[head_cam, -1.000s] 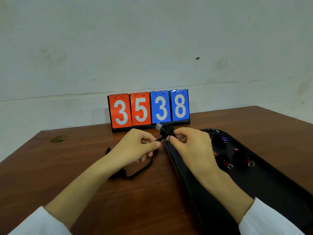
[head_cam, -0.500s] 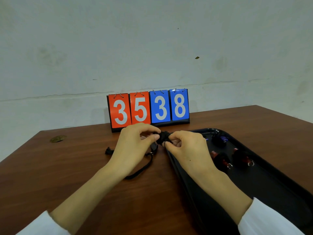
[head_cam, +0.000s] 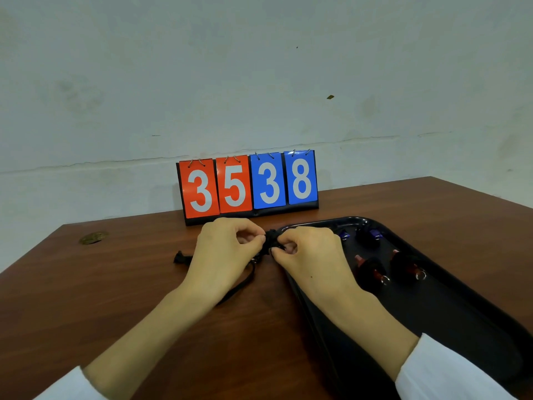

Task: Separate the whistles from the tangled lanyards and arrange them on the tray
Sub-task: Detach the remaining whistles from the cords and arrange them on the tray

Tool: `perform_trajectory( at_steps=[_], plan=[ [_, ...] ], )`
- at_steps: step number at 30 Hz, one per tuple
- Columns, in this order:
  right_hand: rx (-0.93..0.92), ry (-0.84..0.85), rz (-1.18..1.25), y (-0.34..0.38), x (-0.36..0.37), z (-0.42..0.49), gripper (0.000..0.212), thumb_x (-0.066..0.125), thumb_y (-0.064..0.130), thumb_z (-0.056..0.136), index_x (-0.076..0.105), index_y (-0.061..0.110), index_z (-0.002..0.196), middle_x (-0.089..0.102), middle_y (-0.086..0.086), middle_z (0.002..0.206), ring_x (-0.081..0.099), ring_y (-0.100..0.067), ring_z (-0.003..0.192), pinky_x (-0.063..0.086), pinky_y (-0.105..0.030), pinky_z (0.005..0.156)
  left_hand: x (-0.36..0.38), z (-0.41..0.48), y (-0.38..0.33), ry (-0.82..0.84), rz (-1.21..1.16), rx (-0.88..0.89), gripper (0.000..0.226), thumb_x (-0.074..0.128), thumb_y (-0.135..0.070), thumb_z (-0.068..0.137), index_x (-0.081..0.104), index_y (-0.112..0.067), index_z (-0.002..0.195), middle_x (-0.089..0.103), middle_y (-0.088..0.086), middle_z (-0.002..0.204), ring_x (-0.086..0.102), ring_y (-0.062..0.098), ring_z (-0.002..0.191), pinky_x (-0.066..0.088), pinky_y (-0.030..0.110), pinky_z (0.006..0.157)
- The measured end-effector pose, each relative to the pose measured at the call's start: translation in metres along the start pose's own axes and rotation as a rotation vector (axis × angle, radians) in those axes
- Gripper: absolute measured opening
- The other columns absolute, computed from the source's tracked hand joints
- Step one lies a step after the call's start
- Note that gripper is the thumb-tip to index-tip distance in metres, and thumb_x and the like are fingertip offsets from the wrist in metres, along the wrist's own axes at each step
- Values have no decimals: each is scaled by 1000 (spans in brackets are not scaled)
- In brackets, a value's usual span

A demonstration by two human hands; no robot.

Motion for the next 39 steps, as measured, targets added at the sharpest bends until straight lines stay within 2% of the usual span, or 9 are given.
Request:
perform_trajectory(
  at_steps=[3,6,14,19,24,27,31,35,39],
  plan=[
    [-31,31,-31,4,2,0,20,58,31,88,69,15,92,66,0,81,60,-14,76,51,-31,75,-2,-3,-4,-32,63,29,15,65,-17,85,70,-26,96,61,-19,76,60,-2,76,48,12,74],
    [-49,43,-44,6,2,0,19,57,30,89,68,15,90,66,-1,81,59,-14,75,50,-29,74,-2,-4,-4,-40,55,27,14,66,-16,84,67,-28,90,61,-18,76,60,0,75,53,21,76],
    [-45,64,-69,5,4,-1,20,53,33,91,66,18,87,62,3,77,57,-11,73,48,-26,71,6,-4,-10,37,170,81,26,65,-28,85,69,-22,110,67,-7,102,57,3,89,47,21,84],
    [-68,76,-52,8,5,-2,21,53,32,91,67,18,94,65,1,83,59,-13,79,47,-25,74,8,0,0,105,169,8,22,64,-22,86,70,-23,107,66,-7,108,56,5,100,43,24,90],
    [-115,1,-101,13,10,-3,12,70,22,77,67,15,67,57,3,57,54,-15,55,39,-23,54,14,-1,-1,162,246,21,21,61,-18,88,70,-23,107,68,-7,101,53,1,83,41,16,79],
    [-105,11,-112,9,13,-3,15,71,20,76,64,15,63,51,2,54,51,-16,52,41,-26,51,16,-2,1,163,230,-8,24,63,-14,86,70,-23,107,67,-7,98,56,1,79,46,17,79],
    [-89,33,-118,13,13,-3,21,83,17,59,63,17,56,53,4,47,48,-12,40,32,-19,41,16,-6,1,107,230,-20,19,64,-17,85,69,-22,102,62,-11,88,56,1,76,49,20,80],
    [-136,99,-136,13,22,-5,13,59,21,87,67,11,84,61,-3,75,56,-18,67,38,-25,60,25,-11,1,115,276,-6,17,60,-21,89,66,-21,105,64,-8,95,57,5,85,49,22,80],
    [-122,130,-165,11,29,-6,16,52,22,91,63,12,86,63,-4,81,60,-21,75,49,-30,69,27,-10,3,124,221,8,32,61,-12,86,50,-21,115,62,-8,80,59,6,72,45,14,68]
  ],
)
Point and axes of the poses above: each hand's wrist, its own z-axis towards the middle knuckle, its own x-axis out of the palm, y = z × x, the point moved 8 cm from there along z, towards the middle knuckle
